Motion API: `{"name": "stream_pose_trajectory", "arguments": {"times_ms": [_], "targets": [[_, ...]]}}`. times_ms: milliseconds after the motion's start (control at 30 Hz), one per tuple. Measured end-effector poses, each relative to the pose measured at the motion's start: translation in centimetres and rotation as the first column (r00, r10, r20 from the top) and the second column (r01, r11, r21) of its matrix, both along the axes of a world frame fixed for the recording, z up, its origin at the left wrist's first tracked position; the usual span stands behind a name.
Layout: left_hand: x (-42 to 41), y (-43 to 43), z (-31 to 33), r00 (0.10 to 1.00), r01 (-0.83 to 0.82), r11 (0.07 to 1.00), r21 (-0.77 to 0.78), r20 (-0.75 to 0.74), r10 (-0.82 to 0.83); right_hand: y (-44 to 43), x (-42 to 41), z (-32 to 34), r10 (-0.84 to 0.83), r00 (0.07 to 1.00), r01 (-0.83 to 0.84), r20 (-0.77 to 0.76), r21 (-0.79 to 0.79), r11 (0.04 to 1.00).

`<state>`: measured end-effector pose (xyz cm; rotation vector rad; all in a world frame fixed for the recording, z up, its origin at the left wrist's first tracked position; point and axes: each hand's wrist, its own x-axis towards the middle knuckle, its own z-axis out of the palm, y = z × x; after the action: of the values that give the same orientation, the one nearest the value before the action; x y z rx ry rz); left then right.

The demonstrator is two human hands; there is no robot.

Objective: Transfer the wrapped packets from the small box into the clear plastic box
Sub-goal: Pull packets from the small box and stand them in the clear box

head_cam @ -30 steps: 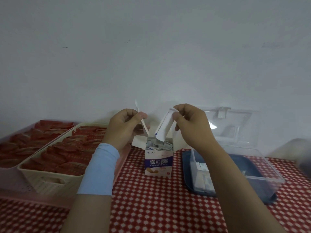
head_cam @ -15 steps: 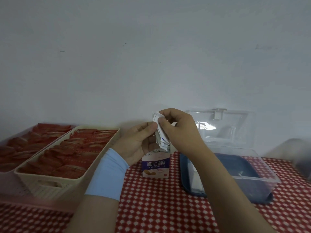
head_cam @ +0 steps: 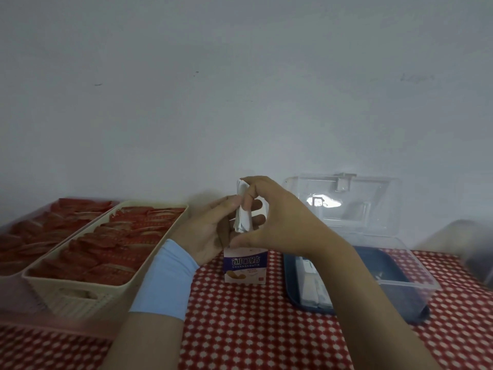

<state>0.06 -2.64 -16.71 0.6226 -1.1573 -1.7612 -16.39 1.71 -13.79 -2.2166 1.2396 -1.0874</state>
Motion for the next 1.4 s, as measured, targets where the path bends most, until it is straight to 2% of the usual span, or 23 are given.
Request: {"name": "stream_pose_trajectory", "arguments": {"times_ms": [167,400,467,567,667,733,833,933,1067,1133,1167,1233,1300,1400], "targets": [[0.2,0.1,-0.1,1.0,0.028,1.0,0.015,-0.01,-0.028,-0.5,0.1,-0.4,0.01,0.999,-0.007,0.04,-0.068,0.998],[0.1,0.2,-0.1,0.997,0.074,0.997,-0.011,-0.013,-0.074,-0.8,0.2,-0.8,0.033,0.998,-0.029,0.053,-0.067,0.997],[0.1,0.2,-0.1,0.998,0.067,0.998,-0.016,0.01,-0.067,-0.8,0.3,-0.8,0.034,0.998,-0.032,0.044,-0.04,0.999],[0.2,0.3,0.0,0.996,0.058,0.998,-0.036,0.065,-0.056,-0.5,0.1,-0.7,0.054,0.997,-0.059,0.063,0.082,0.995],[0.5,0.3,-0.2,0.996,0.065,0.995,-0.073,0.066,-0.06,-0.5,-0.5,-0.4,0.093,0.955,-0.151,0.282,0.191,0.97],[0.7,0.3,-0.3,0.994,0.108,0.992,-0.065,0.041,-0.106,-0.9,-1.1,-0.1,0.049,0.912,-0.154,0.407,0.229,0.961],[0.8,0.6,-0.2,0.987,0.143,0.988,-0.063,0.08,-0.138,-0.9,-1.7,0.0,-0.011,0.942,-0.084,0.336,0.266,0.96],[0.9,0.6,-0.1,0.971,0.2,0.976,-0.087,0.149,-0.185,-0.5,-2.1,0.2,0.004,0.954,-0.108,0.3,0.33,0.938],[1.1,0.5,0.4,0.942,0.215,0.974,-0.068,0.278,-0.188,-0.7,-2.5,0.1,-0.036,0.967,-0.044,0.252,0.306,0.951],[1.0,0.5,1.0,0.892,0.147,0.983,-0.114,0.444,-0.082,-0.9,-2.5,-0.1,-0.071,0.969,-0.002,0.236,0.294,0.956],[1.0,0.5,1.5,0.835,0.092,0.979,-0.184,0.549,0.025,-1.0,-2.5,-0.2,-0.099,0.967,0.028,0.234,0.291,0.956],[0.8,0.6,2.4,0.656,0.034,0.929,-0.368,0.709,0.257,-1.3,-2.4,-0.3,-0.155,0.96,0.086,0.232,0.283,0.955],[0.5,0.7,2.9,0.542,0.05,0.877,-0.478,0.75,0.378,-1.6,-2.4,-0.6,-0.194,0.949,0.119,0.248,0.286,0.951],[-0.2,0.7,2.6,0.512,0.034,0.848,-0.528,0.738,0.439,-1.9,-2.4,-0.9,-0.239,0.929,0.159,0.283,0.278,0.947]]}}
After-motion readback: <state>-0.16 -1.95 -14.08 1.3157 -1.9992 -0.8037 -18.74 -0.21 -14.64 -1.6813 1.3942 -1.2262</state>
